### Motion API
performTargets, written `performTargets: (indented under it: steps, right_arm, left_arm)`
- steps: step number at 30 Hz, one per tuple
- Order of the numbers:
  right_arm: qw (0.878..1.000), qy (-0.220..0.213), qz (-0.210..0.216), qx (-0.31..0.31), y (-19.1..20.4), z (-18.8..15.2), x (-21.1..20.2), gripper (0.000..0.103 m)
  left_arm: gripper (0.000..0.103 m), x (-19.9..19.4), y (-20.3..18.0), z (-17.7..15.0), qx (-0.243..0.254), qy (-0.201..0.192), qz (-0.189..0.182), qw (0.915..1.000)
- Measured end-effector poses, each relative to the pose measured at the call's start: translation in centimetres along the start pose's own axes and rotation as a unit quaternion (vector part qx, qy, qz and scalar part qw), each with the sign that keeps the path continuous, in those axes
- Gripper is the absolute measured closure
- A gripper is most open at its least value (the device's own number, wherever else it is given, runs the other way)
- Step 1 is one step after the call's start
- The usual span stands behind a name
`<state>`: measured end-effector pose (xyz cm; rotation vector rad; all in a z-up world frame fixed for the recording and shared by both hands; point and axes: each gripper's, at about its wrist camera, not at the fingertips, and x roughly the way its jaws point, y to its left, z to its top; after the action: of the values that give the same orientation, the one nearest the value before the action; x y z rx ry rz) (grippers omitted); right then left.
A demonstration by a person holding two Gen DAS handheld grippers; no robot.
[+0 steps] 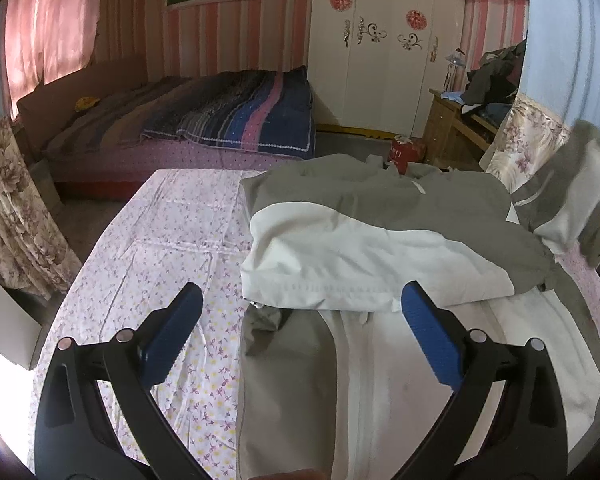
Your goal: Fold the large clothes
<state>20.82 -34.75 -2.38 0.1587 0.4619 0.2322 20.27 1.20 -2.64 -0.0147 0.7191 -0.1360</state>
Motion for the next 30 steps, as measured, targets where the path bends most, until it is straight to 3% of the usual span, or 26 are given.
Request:
performTargets:
  steps: [5, 6, 11, 13, 15, 19, 21, 26, 30]
  right_arm:
    - [0.988, 0.156, -0.021, -0.004, 4.0, -7.4, 8.9, 0.093]
    - [0.985, 0.171, -0.026, -0.006, 4.3, -8.3, 9.6, 0.092]
    - [0.985, 0.168, -0.04, -0.019, 5.0, -8.9, 9.5, 0.086]
    - [0.984, 0.167, -0.052, -0.021, 5.3, -9.2, 8.6, 0.073]
    - [0.983, 0.168, -0.071, -0.025, 5.0, -9.2, 7.7, 0.045]
    - [0.983, 0.164, -0.078, -0.017, 4.0, -9.4, 3.8, 0.036]
    - [0.986, 0.155, -0.066, -0.007, 3.6, -9.6, 1.6, 0.011]
    - [0.992, 0.113, -0.061, 0.003, 2.4, -9.8, -4.4, 0.006]
    - [0.99, 0.086, -0.115, 0.006, -0.3, -9.0, -7.3, 0.006]
  left_arm:
    - [0.004, 0.9, 0.4, -0.3, -0.01, 0.015, -0.005, 0.9998]
    - [0.004, 1.0, 0.5, -0.4, -0.013, 0.018, -0.009, 0.9997]
    - [0.004, 1.3, -0.1, -0.6, -0.01, 0.02, -0.016, 0.9996]
    - [0.004, 1.3, -0.5, -0.6, -0.009, 0.019, -0.018, 0.9996]
    - [0.004, 1.2, -0.9, -0.6, -0.009, 0.018, -0.024, 0.9995]
    - [0.004, 0.7, -2.3, -0.8, 0.002, 0.019, -0.031, 0.9993]
    - [0.004, 0.1, -3.5, -0.9, 0.012, 0.015, -0.037, 0.9991]
    - [0.004, -1.0, -6.8, -1.0, 0.041, 0.01, -0.055, 0.9976]
    - [0.004, -1.6, -9.8, -1.1, 0.059, 0.008, -0.071, 0.9957]
